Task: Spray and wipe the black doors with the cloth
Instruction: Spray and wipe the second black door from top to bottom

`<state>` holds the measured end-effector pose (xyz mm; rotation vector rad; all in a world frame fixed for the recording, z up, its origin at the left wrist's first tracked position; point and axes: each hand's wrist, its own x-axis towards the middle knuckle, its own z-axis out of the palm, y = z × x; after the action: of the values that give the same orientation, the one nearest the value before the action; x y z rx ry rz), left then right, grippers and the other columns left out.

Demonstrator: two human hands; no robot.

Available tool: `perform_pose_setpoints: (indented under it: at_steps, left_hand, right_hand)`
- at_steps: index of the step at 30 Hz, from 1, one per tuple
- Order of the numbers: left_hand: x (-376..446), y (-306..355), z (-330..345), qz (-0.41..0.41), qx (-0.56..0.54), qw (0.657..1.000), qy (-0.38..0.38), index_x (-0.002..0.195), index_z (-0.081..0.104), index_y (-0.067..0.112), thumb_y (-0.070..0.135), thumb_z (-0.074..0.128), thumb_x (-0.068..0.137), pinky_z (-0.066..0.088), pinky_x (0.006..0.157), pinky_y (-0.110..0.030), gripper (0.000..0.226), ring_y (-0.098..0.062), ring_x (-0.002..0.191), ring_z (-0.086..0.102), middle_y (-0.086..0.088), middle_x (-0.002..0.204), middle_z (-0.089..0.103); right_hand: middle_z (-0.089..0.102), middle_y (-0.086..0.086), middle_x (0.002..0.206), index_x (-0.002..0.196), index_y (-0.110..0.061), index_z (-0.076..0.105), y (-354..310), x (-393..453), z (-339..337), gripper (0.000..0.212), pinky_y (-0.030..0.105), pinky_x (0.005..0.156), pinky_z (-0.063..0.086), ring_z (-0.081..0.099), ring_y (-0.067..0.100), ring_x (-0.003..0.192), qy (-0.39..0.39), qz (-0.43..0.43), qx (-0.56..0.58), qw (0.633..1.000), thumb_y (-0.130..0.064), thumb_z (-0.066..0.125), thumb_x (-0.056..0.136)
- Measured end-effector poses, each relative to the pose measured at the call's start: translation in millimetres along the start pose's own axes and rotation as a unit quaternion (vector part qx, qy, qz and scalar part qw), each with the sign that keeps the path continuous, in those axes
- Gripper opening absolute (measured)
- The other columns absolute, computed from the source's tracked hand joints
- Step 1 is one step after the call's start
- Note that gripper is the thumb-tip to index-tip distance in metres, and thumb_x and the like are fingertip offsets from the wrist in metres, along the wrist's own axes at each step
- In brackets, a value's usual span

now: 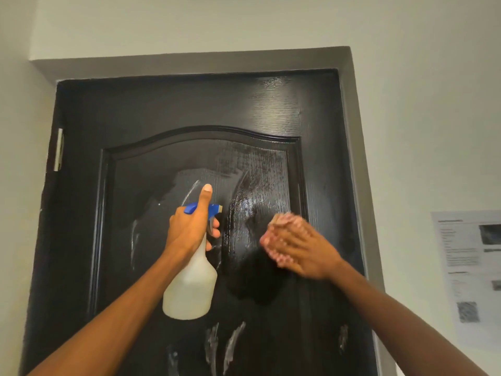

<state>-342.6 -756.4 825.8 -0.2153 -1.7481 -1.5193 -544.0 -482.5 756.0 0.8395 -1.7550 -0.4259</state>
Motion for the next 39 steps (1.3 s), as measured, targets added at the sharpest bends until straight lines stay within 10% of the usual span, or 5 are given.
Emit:
perform_pose_setpoints:
  at_steps: [7, 12, 20, 32, 39]
  left_hand:
    - [4, 4, 56, -0.015, -0.035, 0.999, -0.027, 0.089, 0.072, 0.003, 0.070, 0.043, 0.091, 0.049, 0.045, -0.027, 0.073, -0.022, 0.058, 0.065, -0.014, 0.071, 0.069]
    - [-2, -6, 81, -0.030, -0.050, 0.997, -0.042, 0.096, 0.071, -0.001, 0.068, 0.042, 0.092, 0.049, 0.041, -0.024, 0.074, -0.016, 0.052, 0.064, -0.011, 0.070, 0.067]
    - [-10, -8, 85, -0.045, -0.023, 0.997, -0.058, 0.095, 0.069, -0.002, 0.066, 0.043, 0.094, 0.049, 0.040, -0.024, 0.073, -0.018, 0.054, 0.063, -0.012, 0.071, 0.067]
    - [14, 27, 72, 0.013, -0.025, 0.999, -0.043, 0.086, 0.068, 0.006, 0.065, 0.040, 0.094, 0.049, 0.043, -0.026, 0.066, -0.020, 0.059, 0.064, -0.014, 0.075, 0.068]
    - [17, 9, 30, 0.006, -0.030, 0.999, 0.009, 0.091, 0.074, 0.006, 0.073, 0.044, 0.090, 0.050, 0.047, -0.031, 0.073, -0.026, 0.061, 0.066, -0.015, 0.072, 0.070]
  right_hand:
    - [-0.017, 0.005, 0.170, 0.161, -0.032, -0.013, 91, 53, -54, 0.075, 0.053, 0.126, -0.009, -0.017, 0.030, 0.156, 0.017, 0.413, 0.103, 0.905, -0.069, 0.013, 0.101]
    - [-0.016, 0.009, 0.170, 0.161, -0.024, -0.017, 7, 5, -20, 0.077, 0.051, 0.126, -0.009, -0.016, 0.030, 0.156, 0.068, 0.527, 0.142, 0.835, -0.066, 0.011, 0.103]
    - [-0.022, 0.011, 0.168, 0.145, -0.036, -0.043, -120, -62, 14, 0.095, 0.058, 0.121, -0.012, -0.019, 0.036, 0.154, 0.054, 0.720, 0.298, 0.624, -0.062, 0.037, 0.102]
    - [-0.015, 0.012, 0.169, 0.162, -0.028, -0.009, 96, 138, -79, 0.074, 0.062, 0.112, -0.027, -0.019, 0.036, 0.154, 0.059, 0.458, 0.192, 0.866, -0.062, 0.021, 0.104]
    - [-0.005, 0.005, 0.172, 0.164, -0.029, 0.002, -25, 86, -16, 0.066, 0.062, 0.123, 0.002, -0.008, 0.027, 0.158, 0.040, 0.035, 0.048, 0.997, -0.051, 0.029, 0.108]
